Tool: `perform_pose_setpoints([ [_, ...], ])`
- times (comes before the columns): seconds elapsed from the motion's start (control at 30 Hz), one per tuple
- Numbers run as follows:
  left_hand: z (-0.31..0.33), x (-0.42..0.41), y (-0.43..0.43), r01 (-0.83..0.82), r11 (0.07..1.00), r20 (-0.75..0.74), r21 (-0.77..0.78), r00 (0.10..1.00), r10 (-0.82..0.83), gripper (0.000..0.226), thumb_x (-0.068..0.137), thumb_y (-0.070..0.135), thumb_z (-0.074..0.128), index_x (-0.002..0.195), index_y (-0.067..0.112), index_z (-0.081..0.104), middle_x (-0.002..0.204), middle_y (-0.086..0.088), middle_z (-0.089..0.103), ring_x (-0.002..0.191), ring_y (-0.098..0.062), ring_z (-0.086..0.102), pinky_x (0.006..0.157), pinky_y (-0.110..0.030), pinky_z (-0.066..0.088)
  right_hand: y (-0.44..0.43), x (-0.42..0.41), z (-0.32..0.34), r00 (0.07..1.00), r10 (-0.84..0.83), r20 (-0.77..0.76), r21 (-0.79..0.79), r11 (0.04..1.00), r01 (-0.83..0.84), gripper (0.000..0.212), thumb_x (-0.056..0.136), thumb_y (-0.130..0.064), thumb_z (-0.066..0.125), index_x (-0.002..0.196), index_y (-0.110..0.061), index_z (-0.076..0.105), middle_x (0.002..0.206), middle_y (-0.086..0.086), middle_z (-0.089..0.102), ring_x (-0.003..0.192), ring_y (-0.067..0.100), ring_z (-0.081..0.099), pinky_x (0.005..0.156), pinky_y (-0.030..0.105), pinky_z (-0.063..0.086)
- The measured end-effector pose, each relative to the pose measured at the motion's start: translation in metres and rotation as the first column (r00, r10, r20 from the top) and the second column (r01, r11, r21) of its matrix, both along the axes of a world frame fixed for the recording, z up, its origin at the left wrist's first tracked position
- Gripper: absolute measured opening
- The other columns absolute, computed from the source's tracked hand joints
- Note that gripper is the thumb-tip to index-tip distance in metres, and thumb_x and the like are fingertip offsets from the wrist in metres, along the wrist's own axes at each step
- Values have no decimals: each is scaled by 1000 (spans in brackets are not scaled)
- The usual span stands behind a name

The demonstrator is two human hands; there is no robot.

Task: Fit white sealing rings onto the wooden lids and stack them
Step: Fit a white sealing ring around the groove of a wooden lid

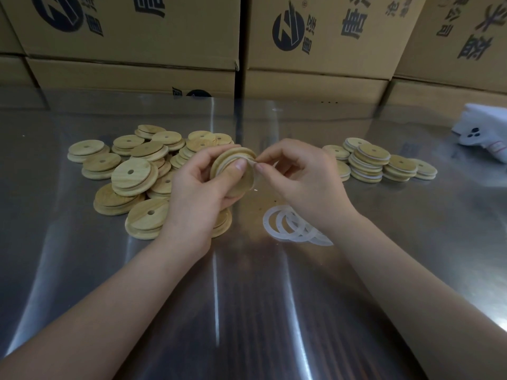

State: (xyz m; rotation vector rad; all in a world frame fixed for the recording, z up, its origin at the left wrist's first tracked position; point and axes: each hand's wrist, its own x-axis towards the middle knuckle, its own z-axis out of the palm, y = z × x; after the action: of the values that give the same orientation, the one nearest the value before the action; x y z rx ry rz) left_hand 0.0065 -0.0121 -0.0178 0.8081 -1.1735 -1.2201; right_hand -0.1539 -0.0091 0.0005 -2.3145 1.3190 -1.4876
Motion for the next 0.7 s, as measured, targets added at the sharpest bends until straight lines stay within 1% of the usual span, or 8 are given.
perform_pose_setpoints([
  [0.1, 0, 0, 0, 1, 1000, -6, 4, 1000, -1, 17, 88, 12, 67, 104, 18, 70, 105, -3, 72, 102, -17, 69, 83, -39, 60, 1, 2, 0, 1000, -13, -20, -53, 999, 12, 5, 85, -7, 70, 81, -6, 70, 74, -1, 67, 67, 14, 61, 63, 30, 50],
  [0.23, 1, 0, 1, -17, 1000, 23, -20, 1000, 17, 16, 88, 10, 67, 99, 21, 71, 102, -2, 73, 100, -17, 70, 83, -37, 60, 1, 1, 1, 1000, -27, 0, -21, 999, 27, 6, 84, -8, 70, 79, -8, 67, 73, -4, 64, 64, 13, 59, 61, 29, 50],
  [0.33, 1, -1, 1, -77, 995, 76, -67, 994, 82, 19, 87, 9, 69, 94, 27, 71, 100, 2, 74, 99, -16, 69, 86, -39, 58, 1, 1, 1, 999, -40, 1, 7, 999, 40, 7, 83, -8, 70, 79, -11, 65, 73, -6, 63, 64, 12, 58, 61, 26, 49],
  [0.43, 2, -2, 2, -116, 987, 135, -111, 982, 131, 21, 86, 10, 70, 93, 29, 71, 97, 5, 74, 96, -13, 69, 88, -40, 57, 0, -1, 1, 999, -49, -3, 31, 998, 49, 6, 83, -9, 70, 79, -10, 65, 73, -6, 63, 64, 12, 59, 62, 27, 49],
  [0.5, 3, -3, 3, -128, 982, 174, -141, 973, 151, 22, 84, 10, 72, 93, 30, 72, 95, 7, 74, 94, -10, 69, 88, -37, 57, 0, -3, 1, 999, -52, -7, 35, 998, 53, 5, 83, -9, 69, 80, -10, 65, 73, -5, 64, 64, 11, 59, 62, 26, 49],
  [0.57, 5, -3, 2, -134, 977, 202, -165, 965, 167, 23, 83, 10, 73, 92, 31, 72, 93, 9, 74, 92, -7, 69, 88, -33, 56, -1, -5, 1, 999, -49, 8, 23, 999, 49, 5, 84, -8, 69, 80, -9, 65, 73, -6, 64, 66, 10, 59, 62, 22, 49],
  [0.63, 7, -3, 2, -136, 974, 217, -181, 960, 174, 24, 82, 9, 74, 90, 32, 72, 91, 12, 74, 90, -5, 69, 85, -29, 56, -1, -6, 1, 998, -46, 35, 8, 999, 45, 6, 84, -7, 69, 81, -10, 65, 73, -7, 63, 67, 8, 59, 62, 17, 48],
  [0.7, 8, -3, 2, -138, 970, 231, -198, 956, 183, 26, 82, 8, 74, 89, 33, 72, 89, 13, 74, 88, -4, 68, 83, -26, 55, -1, -6, 1, 998, -45, 51, 3, 999, 45, 7, 84, -6, 69, 81, -10, 65, 73, -9, 62, 67, 8, 59, 62, 16, 48],
])
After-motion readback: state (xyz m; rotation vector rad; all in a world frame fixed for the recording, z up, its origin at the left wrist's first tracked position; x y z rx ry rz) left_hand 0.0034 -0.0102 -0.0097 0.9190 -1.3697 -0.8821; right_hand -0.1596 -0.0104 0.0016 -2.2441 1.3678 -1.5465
